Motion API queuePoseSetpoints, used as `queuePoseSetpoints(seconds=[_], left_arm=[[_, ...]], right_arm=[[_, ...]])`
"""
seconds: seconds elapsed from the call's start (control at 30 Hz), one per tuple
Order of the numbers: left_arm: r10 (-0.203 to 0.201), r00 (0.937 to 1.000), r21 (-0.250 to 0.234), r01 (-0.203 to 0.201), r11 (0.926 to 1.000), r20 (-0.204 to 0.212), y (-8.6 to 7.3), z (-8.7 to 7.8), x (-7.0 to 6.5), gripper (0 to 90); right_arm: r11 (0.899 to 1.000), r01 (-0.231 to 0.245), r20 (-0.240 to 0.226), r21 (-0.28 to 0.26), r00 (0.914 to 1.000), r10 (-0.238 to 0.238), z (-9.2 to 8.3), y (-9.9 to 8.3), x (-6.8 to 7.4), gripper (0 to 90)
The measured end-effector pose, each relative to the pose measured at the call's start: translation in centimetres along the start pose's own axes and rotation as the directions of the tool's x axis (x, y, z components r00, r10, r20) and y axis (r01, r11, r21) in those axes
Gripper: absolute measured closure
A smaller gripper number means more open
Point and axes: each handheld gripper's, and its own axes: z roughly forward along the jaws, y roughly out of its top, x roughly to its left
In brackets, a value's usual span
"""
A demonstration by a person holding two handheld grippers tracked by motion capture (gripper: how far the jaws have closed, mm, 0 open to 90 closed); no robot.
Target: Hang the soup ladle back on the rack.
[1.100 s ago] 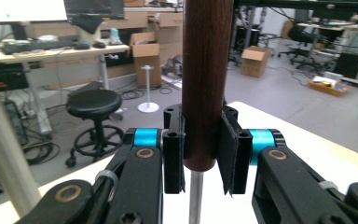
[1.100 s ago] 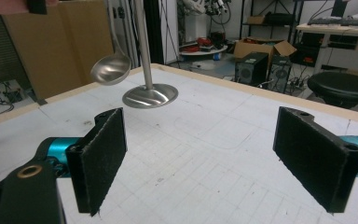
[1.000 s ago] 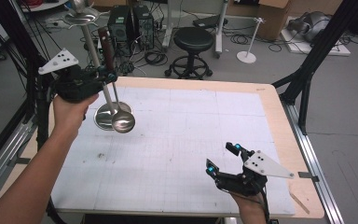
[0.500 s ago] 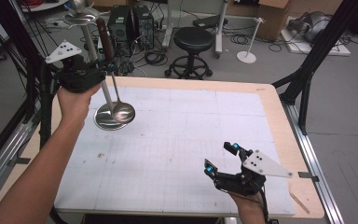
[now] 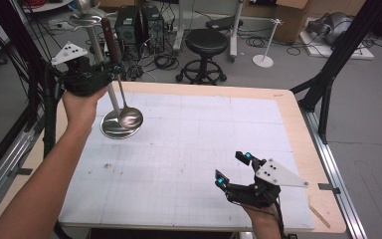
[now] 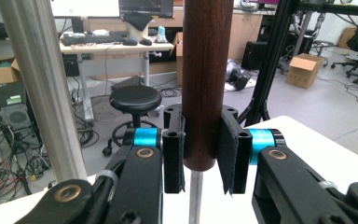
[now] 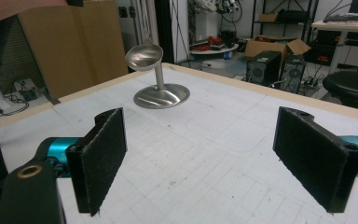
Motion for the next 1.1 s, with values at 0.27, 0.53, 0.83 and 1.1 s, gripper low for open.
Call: queuePoseSetpoints(seconds=[0.27, 0.53, 0.83, 1.1], left_arm=[[-0.016, 0.9996, -0.014, 0.015, 0.9998, -0.024, 0.1, -0.08, 0.23, 73.5], [-0.015, 0.9992, 0.002, 0.015, 0.9999, -0.038, -0.03, 0.13, 0.38, 73.5], [-0.009, 0.9986, 0.007, 0.009, 0.9999, -0.052, -0.41, 0.27, 0.43, 73.4], [-0.028, 0.9987, -0.014, 0.028, 0.9995, -0.043, -0.81, -0.04, 0.43, 67.5]], right_arm=[[1.0, -0.002, 0.002, -0.003, 1.0, 0.002, -0.25, 0.03, -0.05, 16.2], [1.0, -0.003, 0.003, -0.008, 1.0, 0.003, -0.33, 0.13, -0.02, 16.2], [1.0, -0.002, 0.002, -0.011, 1.0, 0.002, -0.46, 0.16, -0.02, 16.2], [1.0, -0.005, 0.001, -0.011, 1.0, 0.005, -0.49, 0.18, 0.04, 16.1]])
